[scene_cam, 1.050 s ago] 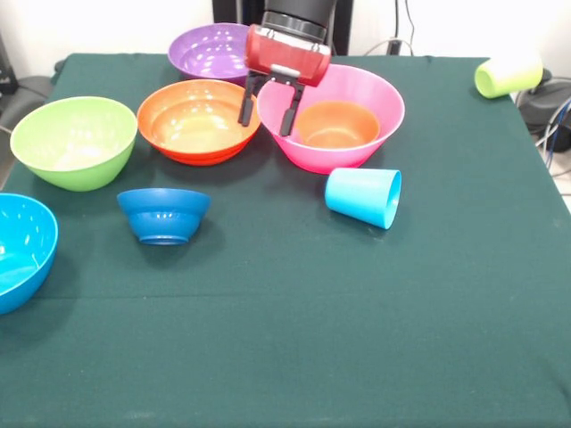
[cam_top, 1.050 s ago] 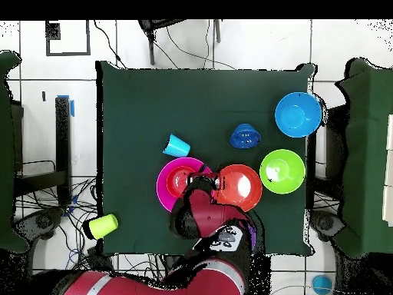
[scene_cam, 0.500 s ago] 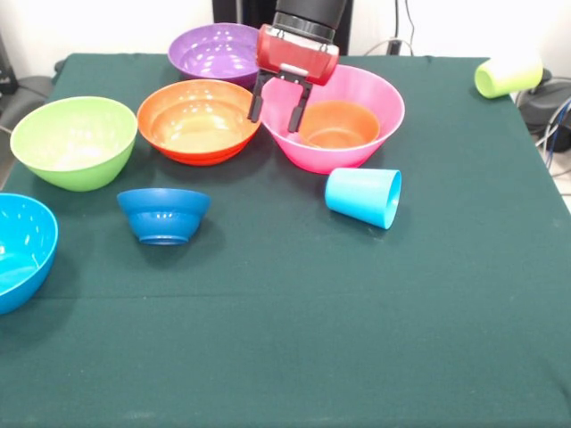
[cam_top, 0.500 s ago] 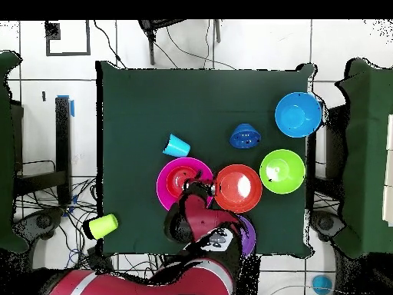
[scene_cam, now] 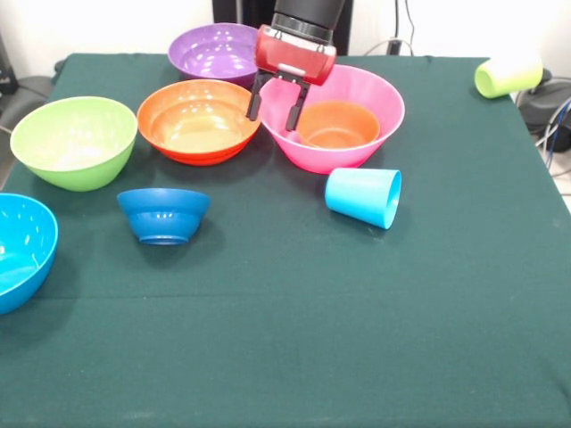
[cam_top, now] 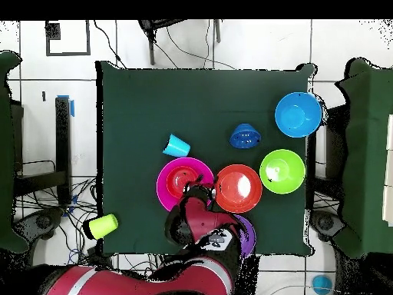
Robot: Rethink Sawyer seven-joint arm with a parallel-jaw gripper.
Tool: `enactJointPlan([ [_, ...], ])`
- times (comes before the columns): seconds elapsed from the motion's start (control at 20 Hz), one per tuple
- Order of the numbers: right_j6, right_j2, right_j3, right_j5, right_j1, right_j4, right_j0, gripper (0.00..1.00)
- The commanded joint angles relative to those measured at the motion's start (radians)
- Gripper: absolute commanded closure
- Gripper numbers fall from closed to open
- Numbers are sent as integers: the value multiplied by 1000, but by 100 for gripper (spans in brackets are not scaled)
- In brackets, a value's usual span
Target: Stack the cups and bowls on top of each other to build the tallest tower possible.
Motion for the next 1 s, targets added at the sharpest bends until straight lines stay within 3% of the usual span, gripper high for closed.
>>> enactJointPlan([
  [0.05, 168, 58, 16, -65, 43, 17, 11, 0],
  [0.35, 156, 65, -1, -53, 39, -25, -19, 0],
  [0.85, 115, 148, -57, 21, -2, -163, -161, 0],
  [1.0, 125, 153, -59, 25, -9, -162, -175, 0],
])
